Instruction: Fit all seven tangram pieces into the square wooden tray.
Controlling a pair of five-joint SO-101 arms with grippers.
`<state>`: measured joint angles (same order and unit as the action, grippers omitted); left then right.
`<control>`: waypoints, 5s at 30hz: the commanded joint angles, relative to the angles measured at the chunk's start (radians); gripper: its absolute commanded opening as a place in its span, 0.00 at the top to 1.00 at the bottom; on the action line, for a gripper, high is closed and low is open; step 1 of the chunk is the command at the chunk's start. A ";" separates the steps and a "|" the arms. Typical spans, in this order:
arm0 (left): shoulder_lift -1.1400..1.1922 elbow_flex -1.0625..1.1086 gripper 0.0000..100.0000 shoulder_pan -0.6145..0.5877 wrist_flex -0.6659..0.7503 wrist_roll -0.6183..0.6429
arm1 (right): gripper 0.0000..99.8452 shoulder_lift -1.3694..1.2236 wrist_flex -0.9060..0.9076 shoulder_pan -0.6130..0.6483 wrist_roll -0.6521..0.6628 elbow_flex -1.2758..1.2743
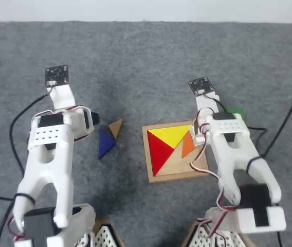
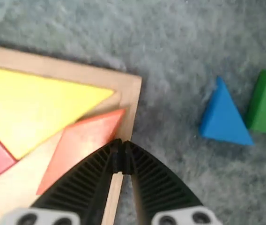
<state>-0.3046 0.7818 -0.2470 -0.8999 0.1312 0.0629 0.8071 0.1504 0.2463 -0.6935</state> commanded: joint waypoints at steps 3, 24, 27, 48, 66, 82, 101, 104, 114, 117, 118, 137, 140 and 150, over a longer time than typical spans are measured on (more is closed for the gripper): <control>-0.043 -0.008 0.75 -0.002 0.026 -0.011 | 0.99 -0.027 -0.024 0.012 -0.003 0.109; -0.043 -0.008 0.75 0.000 0.028 -0.012 | 0.99 0.088 0.019 0.047 -0.015 0.060; -0.043 -0.004 0.75 0.011 0.028 -0.012 | 0.99 0.214 0.018 0.108 -0.012 -0.081; -0.043 0.028 0.75 0.018 0.078 -0.014 | 0.99 0.268 -0.033 0.208 0.055 -0.287; -0.044 0.028 0.75 0.018 0.078 -0.014 | 0.99 0.035 -0.008 0.059 0.060 -0.012; -0.043 0.005 0.75 0.278 -0.037 -0.147 | 0.99 0.522 0.116 -0.097 0.023 -0.207; -0.043 0.084 0.75 0.311 0.041 -0.092 | 0.83 -0.125 0.117 -0.228 0.095 0.411; -0.044 0.087 0.75 0.275 0.041 -0.092 | 0.83 -0.251 0.150 -0.232 0.095 0.511; -0.041 0.054 0.75 0.169 0.064 -0.132 | 0.83 -0.354 0.216 -0.263 0.094 0.591; -0.038 0.053 0.75 0.201 0.081 -0.133 | 0.83 -0.326 0.229 -0.263 0.092 0.562; -0.026 0.050 0.75 0.216 0.084 -0.133 | 0.83 -0.303 0.209 -0.262 0.092 0.532; 0.697 -0.591 0.80 0.238 -0.236 -0.133 | 0.83 0.289 0.157 -0.360 0.057 -0.091; 0.689 -0.578 0.80 0.242 -0.252 -0.133 | 0.83 0.372 0.193 -0.354 0.055 -0.150; 0.692 -0.573 0.80 0.244 -0.319 -0.135 | 0.83 0.611 0.263 -0.361 0.055 -0.295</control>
<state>0.3920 0.2202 0.0061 -1.1868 0.0100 0.5953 1.0648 -0.1979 0.3122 -0.9759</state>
